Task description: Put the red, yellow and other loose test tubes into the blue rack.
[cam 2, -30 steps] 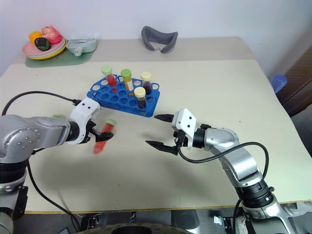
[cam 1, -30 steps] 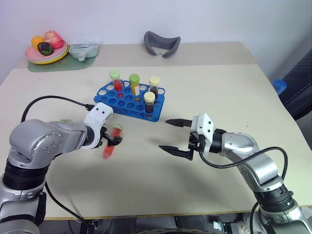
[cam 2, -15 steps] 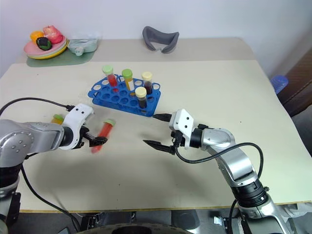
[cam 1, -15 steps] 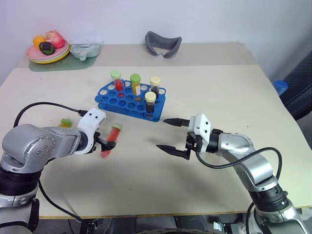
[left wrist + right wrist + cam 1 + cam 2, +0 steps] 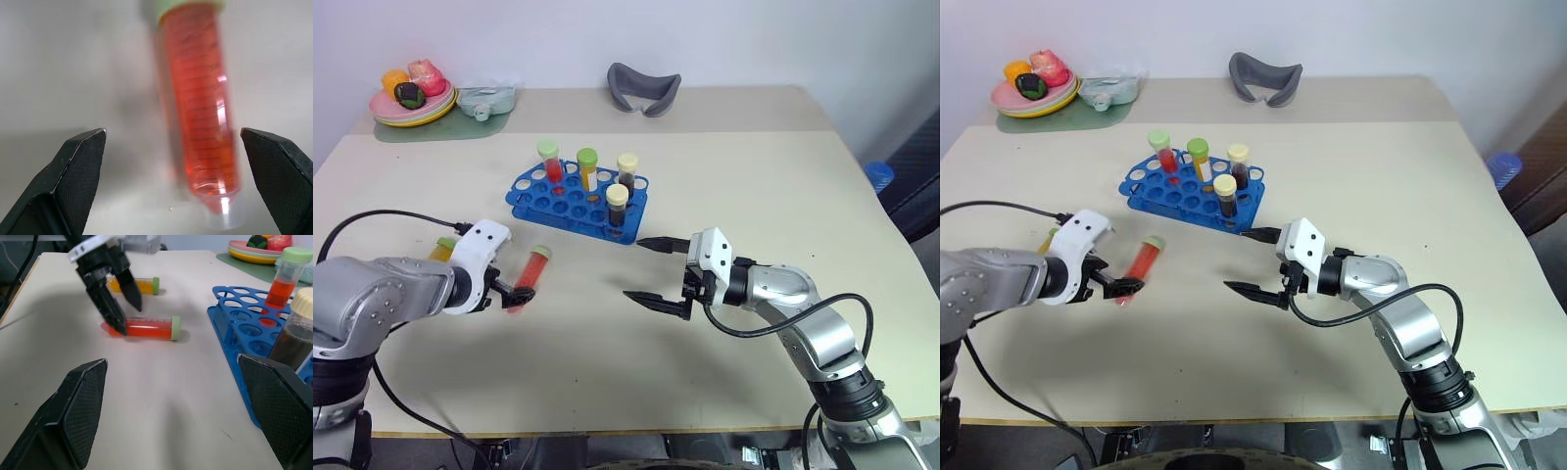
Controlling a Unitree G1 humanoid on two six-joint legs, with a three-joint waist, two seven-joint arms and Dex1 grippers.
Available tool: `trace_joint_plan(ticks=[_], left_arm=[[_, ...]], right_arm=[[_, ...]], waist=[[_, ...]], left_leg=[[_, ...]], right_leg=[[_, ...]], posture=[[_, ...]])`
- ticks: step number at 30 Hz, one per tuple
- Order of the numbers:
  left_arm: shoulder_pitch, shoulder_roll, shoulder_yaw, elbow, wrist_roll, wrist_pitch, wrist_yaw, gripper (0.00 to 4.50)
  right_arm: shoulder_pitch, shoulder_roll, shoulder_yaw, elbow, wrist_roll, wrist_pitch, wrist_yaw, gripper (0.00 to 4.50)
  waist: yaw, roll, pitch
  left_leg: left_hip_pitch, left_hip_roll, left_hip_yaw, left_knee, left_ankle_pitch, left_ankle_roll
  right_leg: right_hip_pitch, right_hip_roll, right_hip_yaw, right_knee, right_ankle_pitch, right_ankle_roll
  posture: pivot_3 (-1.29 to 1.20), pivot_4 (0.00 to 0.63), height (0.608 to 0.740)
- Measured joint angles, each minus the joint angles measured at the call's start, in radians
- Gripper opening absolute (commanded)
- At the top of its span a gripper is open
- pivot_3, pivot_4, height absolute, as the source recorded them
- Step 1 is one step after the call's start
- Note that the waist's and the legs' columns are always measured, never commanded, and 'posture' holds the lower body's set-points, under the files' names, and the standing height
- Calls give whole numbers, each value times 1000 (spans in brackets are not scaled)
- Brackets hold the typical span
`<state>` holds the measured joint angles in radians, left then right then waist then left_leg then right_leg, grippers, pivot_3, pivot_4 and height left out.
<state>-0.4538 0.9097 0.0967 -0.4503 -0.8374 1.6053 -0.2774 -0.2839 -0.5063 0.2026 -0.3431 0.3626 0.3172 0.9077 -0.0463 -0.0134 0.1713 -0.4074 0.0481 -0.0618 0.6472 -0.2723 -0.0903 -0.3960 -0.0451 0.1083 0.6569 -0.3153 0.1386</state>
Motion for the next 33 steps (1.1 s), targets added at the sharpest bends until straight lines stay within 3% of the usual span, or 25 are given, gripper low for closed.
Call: trace_joint_plan(ticks=[5,16,23,26,29,33], left_arm=[[-83,1,-46,78,-58,1,35,4500],[-194,-86,-136,295,-231,1,311,4500],[-205,-95,-145,318,-360,1,465,4500],[-206,-94,-152,319,-389,1,509,3735],[-206,-94,-153,325,-413,1,549,2334],[-206,-93,-158,328,-448,1,582,2334]], right_arm=[[2,0,0,0,-5,0,-2,4360],[10,6,5,-7,-7,0,-17,4360],[30,6,7,-14,-8,0,-29,4360],[30,7,8,-18,-8,0,-34,4500],[30,7,8,-18,-9,0,-37,4500],[30,9,11,-18,-9,0,-38,4500]], waist=[[2,0,0],[2,0,0],[1,0,0],[1,0,0],[1,0,0],[1,0,0]], left_leg=[[0,0,0,0,0,0],[0,0,0,1,0,0],[0,0,0,1,0,0],[0,0,0,1,0,0],[0,0,0,1,1,-2],[0,0,0,1,1,-3]], right_leg=[[0,0,0,0,0,0],[0,0,0,3,0,0],[-1,0,0,4,0,0],[-1,0,0,4,0,0],[-1,0,0,4,0,0],[-1,0,0,4,0,0]], posture=[[0,150,740],[0,150,740],[0,150,740],[0,150,740],[0,150,740],[0,150,740]])
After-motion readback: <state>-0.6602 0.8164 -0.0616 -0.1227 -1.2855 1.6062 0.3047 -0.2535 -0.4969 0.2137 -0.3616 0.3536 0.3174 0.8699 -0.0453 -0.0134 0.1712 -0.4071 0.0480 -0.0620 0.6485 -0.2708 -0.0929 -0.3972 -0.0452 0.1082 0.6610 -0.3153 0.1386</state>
